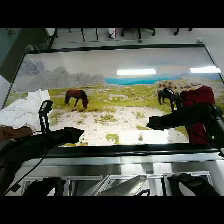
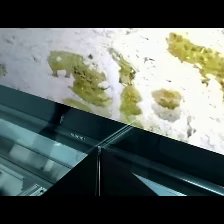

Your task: Fold the shirts.

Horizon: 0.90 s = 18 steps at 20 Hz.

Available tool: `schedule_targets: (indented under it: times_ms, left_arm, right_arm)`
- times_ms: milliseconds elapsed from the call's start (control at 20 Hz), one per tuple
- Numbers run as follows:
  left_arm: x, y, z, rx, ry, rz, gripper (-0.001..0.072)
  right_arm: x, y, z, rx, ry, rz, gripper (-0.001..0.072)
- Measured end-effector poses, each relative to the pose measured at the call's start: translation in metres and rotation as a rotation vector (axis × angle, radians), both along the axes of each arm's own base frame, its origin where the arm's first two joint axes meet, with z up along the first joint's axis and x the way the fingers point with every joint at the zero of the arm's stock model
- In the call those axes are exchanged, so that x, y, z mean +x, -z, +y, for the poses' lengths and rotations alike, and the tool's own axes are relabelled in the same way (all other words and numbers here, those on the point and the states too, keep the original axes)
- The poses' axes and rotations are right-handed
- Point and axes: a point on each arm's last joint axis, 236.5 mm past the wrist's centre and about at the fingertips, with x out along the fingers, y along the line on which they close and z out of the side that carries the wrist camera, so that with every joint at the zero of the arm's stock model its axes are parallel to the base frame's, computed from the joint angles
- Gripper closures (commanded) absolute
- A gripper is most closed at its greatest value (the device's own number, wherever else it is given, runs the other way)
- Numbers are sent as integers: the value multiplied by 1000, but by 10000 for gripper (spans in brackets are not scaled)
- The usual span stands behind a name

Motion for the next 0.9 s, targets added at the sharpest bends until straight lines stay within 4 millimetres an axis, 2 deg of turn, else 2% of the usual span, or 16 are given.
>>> schedule_targets:
  times_ms: [150,250,300,350,400,550,650,750,900]
  left_arm:
    - [4,1,13,59,-12,-43,692]
    - [15,4,34,168,-41,-73,692]
    - [24,7,51,257,-58,-93,595]
    - [36,8,69,357,-78,-113,218]
    - [51,8,91,475,-98,-140,19]
    - [101,14,151,804,-143,-160,19]
    - [133,33,192,977,-167,-89,19]
    - [155,66,235,1093,-192,54,19]
    - [166,123,299,1197,-224,316,20]
  right_arm:
    - [-1,0,1,0,-2,1,684]
    - [-1,0,1,0,-2,1,684]
    - [-1,0,1,0,-2,1,684]
    - [-1,0,1,0,-3,1,684]
    - [-1,0,1,0,-3,1,684]
    - [-1,0,1,0,-4,2,684]
    - [-1,0,1,0,-4,2,684]
    - [-1,0,1,-1,-4,2,684]
    - [-1,0,1,-1,-4,2,684]
